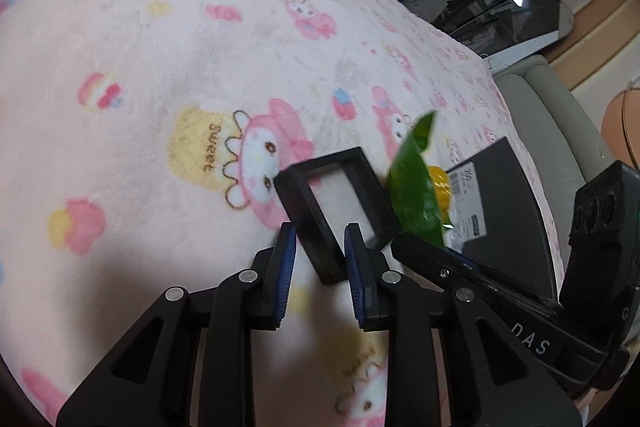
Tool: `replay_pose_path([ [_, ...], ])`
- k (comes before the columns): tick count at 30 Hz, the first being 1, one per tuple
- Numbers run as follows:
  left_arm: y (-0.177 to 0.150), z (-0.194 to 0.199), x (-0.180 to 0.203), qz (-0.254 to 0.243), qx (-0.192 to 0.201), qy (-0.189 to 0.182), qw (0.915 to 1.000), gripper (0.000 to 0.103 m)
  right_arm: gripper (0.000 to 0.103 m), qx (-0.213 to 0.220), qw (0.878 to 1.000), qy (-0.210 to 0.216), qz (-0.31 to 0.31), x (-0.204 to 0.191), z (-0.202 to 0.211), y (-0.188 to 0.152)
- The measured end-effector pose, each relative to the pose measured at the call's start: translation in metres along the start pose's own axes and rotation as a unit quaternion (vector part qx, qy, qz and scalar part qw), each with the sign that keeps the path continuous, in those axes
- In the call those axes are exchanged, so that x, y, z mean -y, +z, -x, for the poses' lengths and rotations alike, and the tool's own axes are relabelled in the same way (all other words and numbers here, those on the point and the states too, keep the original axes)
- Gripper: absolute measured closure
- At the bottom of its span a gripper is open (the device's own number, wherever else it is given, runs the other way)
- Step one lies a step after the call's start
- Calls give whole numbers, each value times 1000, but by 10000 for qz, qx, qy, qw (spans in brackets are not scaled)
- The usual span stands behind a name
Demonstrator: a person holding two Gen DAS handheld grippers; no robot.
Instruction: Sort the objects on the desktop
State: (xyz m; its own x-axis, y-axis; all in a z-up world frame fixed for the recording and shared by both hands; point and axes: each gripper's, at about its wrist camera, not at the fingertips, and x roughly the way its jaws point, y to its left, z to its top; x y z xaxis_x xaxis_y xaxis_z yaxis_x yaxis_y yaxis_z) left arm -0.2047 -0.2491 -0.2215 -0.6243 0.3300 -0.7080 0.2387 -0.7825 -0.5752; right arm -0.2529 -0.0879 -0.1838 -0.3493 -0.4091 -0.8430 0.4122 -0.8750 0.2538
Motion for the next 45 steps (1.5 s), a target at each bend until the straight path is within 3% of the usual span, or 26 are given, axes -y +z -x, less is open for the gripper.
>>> replay_pose_path([
  [6, 2, -10, 8, -347, -29, 465, 9983, 78, 75, -48, 10000, -57, -45, 7, -23, 19],
  [12, 3, -9, -3, -123, -100, 149, 9998, 82, 72, -119, 9999, 8, 118, -2, -31, 21],
  [18, -9, -2, 10, -327, -174, -25, 9993, 86, 78, -193, 9996, 172, 100, 2, -15, 11],
  [23, -33, 15, 29, -667, -288, 52, 9973, 85, 78, -143, 9997, 175, 127, 1, 12, -8],
  [32, -96, 46, 31, -655, -616, -176, 9958, 85, 78, -275, 9992, 235, 138, 3, 56, -68],
  [40, -101, 53, 25, -481, -491, 65, 9976, 85, 77, -565, 9980, 95, -282, 25, 75, -112],
  [45, -108, 65, 28, -679, -428, 105, 9967, 85, 77, -558, 9982, 208, -56, 15, 78, -115],
])
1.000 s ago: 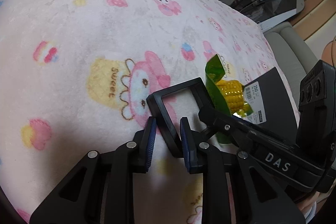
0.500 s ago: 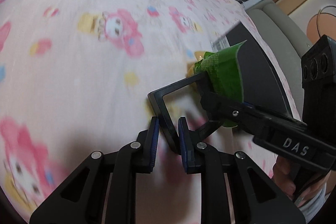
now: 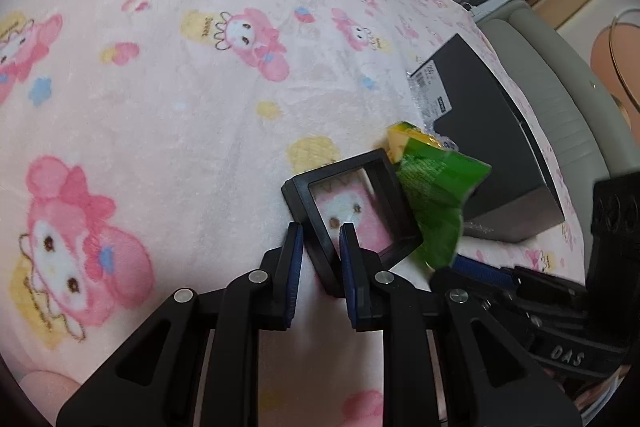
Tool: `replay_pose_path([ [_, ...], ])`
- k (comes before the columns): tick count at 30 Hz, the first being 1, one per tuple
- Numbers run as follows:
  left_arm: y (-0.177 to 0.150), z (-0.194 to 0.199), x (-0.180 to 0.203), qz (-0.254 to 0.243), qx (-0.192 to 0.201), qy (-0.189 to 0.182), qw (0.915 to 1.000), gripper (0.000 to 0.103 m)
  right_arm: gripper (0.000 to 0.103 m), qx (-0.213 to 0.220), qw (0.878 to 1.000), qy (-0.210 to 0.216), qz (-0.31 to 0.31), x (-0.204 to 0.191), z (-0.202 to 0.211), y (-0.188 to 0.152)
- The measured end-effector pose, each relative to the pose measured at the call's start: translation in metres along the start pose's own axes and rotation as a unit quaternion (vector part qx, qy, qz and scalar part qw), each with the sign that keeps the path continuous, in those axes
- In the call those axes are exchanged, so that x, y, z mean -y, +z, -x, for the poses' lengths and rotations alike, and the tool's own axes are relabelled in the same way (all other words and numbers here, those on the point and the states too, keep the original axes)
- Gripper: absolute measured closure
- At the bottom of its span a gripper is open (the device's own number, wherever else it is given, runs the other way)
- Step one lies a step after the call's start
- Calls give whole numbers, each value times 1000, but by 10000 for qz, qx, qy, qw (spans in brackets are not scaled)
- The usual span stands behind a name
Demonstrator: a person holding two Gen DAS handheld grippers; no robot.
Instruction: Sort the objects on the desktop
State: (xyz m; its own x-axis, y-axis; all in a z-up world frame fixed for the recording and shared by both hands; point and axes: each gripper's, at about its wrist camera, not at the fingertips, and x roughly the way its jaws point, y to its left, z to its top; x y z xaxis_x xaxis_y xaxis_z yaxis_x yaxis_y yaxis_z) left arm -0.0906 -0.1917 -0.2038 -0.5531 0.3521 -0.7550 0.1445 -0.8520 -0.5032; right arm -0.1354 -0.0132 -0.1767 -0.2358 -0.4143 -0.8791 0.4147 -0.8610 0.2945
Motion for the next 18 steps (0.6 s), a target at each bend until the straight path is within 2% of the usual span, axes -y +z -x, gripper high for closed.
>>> replay_pose_path([
  [5, -15, 14, -7, 243, 73, -60, 9997, 85, 77, -154, 9994, 253, -189, -1, -13, 6],
  [10, -15, 22, -20, 637, 258, 51, 9976, 85, 77, -445, 9990, 72, 8, -19, -16, 0],
  [14, -13, 15, -15, 534, 192, 151, 9983, 85, 77, -656, 9975, 268, -40, -20, -20, -9],
  [18, -12, 10, -12, 430, 140, 225, 9987, 85, 77, -495, 9979, 359, -189, -16, -26, -5],
])
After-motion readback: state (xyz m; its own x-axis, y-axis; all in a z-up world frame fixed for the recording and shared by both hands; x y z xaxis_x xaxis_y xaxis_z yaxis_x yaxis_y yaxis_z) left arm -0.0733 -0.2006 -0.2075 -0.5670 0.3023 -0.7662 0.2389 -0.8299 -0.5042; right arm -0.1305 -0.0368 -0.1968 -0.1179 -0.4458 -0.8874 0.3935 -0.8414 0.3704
